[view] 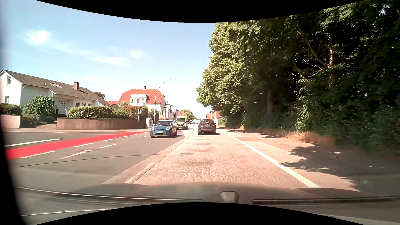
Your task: Follow the waypoints while adhering to traffic rules and regulations
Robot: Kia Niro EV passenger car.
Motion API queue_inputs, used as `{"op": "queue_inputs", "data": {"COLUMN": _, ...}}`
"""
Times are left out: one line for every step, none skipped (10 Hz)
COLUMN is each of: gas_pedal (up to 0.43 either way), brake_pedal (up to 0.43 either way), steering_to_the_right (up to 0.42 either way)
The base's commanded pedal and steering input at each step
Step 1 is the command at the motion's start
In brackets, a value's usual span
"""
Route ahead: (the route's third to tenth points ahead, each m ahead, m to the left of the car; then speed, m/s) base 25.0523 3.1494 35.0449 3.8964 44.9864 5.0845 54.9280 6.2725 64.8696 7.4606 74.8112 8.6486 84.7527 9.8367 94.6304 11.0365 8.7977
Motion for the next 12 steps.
{"op": "queue_inputs", "data": {"gas_pedal": 0.339, "brake_pedal": 0.006, "steering_to_the_right": -0.005}}
{"op": "queue_inputs", "data": {"gas_pedal": 0.339, "brake_pedal": 0.006, "steering_to_the_right": -0.005}}
{"op": "queue_inputs", "data": {"gas_pedal": 0.299, "brake_pedal": 0.006, "steering_to_the_right": -0.005}}
{"op": "queue_inputs", "data": {"gas_pedal": 0.059, "brake_pedal": 0.006, "steering_to_the_right": -0.005}}
{"op": "queue_inputs", "data": {"gas_pedal": 0.0, "brake_pedal": 0.006, "steering_to_the_right": -0.009}}
{"op": "queue_inputs", "data": {"gas_pedal": 0.0, "brake_pedal": 0.006, "steering_to_the_right": -0.012}}
{"op": "queue_inputs", "data": {"gas_pedal": 0.0, "brake_pedal": 0.006, "steering_to_the_right": -0.013}}
{"op": "queue_inputs", "data": {"gas_pedal": 0.0, "brake_pedal": 0.006, "steering_to_the_right": -0.013}}
{"op": "queue_inputs", "data": {"gas_pedal": 0.0, "brake_pedal": 0.006, "steering_to_the_right": -0.013}}
{"op": "queue_inputs", "data": {"gas_pedal": 0.0, "brake_pedal": 0.006, "steering_to_the_right": -0.013}}
{"op": "queue_inputs", "data": {"gas_pedal": 0.0, "brake_pedal": 0.006, "steering_to_the_right": -0.013}}
{"op": "queue_inputs", "data": {"gas_pedal": 0.0, "brake_pedal": 0.006, "steering_to_the_right": -0.012}}
